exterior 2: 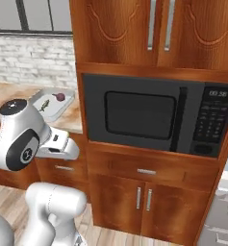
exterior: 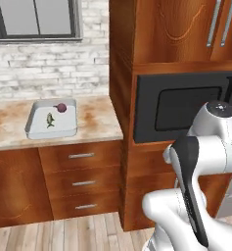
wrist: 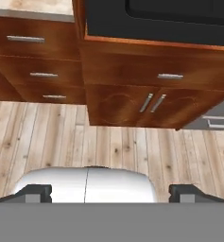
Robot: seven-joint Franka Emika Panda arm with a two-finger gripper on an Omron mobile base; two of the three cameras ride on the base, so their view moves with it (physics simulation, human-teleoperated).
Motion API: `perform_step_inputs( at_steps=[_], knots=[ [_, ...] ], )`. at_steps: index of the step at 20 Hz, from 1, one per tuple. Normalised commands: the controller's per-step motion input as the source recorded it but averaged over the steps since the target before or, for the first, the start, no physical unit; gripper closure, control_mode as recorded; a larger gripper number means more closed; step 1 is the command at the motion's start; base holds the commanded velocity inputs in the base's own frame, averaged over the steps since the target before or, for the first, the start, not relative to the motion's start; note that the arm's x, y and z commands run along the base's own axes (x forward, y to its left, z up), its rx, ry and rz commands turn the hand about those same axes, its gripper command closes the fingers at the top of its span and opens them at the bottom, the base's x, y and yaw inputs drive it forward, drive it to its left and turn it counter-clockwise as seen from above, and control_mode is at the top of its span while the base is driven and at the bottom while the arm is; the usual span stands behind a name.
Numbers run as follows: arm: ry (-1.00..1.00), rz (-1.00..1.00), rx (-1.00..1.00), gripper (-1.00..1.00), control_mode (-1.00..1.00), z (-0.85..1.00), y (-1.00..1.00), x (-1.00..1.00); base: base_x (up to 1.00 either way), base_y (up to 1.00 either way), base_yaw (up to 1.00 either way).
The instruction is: Place one onion and one fish in each tupperware on the nearby counter, to pack two identical lunches.
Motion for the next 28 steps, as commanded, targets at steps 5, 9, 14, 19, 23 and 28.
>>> perform_step_inputs(
  at_steps=[5,9,14,19,23,28],
  knots=[
    [0.00,0.00,0.00,-1.00,1.00,0.00,0.00,0.00,-0.28,-1.00,-0.02],
    [0.00,0.00,0.00,-1.00,1.00,0.00,0.00,0.00,-0.06,-1.00,-0.01],
    [0.00,0.00,0.00,-1.00,1.00,0.00,0.00,0.00,-0.09,-1.00,0.00],
    [0.00,0.00,0.00,-1.00,1.00,0.00,0.00,0.00,-0.05,-1.00,0.00],
    [0.00,0.00,0.00,-1.00,1.00,0.00,0.00,0.00,-0.02,-1.00,-0.01],
    [0.00,0.00,0.00,-1.00,1.00,0.00,0.00,0.00,0.00,-0.87,-0.01]
  ],
)
